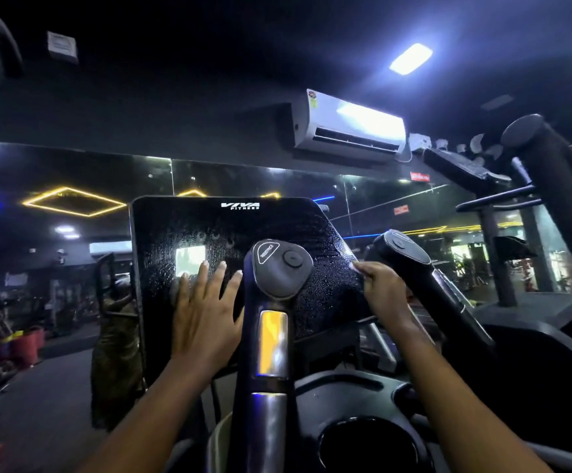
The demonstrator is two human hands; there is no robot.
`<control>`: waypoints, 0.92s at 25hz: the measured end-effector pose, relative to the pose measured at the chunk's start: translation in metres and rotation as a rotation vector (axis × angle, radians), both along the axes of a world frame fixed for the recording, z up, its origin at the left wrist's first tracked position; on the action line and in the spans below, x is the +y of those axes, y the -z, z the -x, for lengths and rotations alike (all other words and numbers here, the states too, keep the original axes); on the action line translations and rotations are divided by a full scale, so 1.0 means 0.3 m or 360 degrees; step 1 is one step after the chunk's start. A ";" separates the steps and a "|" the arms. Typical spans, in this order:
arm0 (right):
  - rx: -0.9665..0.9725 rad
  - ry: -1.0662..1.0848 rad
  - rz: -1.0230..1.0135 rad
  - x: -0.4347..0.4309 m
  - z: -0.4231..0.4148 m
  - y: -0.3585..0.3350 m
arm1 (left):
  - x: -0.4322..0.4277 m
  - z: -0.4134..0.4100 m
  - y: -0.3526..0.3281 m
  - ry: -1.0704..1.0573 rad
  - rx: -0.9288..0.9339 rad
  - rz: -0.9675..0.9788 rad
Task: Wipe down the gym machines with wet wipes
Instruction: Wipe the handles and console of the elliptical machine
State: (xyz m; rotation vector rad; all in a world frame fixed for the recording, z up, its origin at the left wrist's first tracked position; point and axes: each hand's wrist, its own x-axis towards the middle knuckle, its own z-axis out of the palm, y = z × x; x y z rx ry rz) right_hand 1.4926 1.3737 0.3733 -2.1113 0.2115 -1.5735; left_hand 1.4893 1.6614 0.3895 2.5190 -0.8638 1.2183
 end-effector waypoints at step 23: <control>0.0109 0.0035 0.0182 0.069 0.015 -0.094 | 0.018 -0.052 0.074 -0.0161 -0.0115 -0.0079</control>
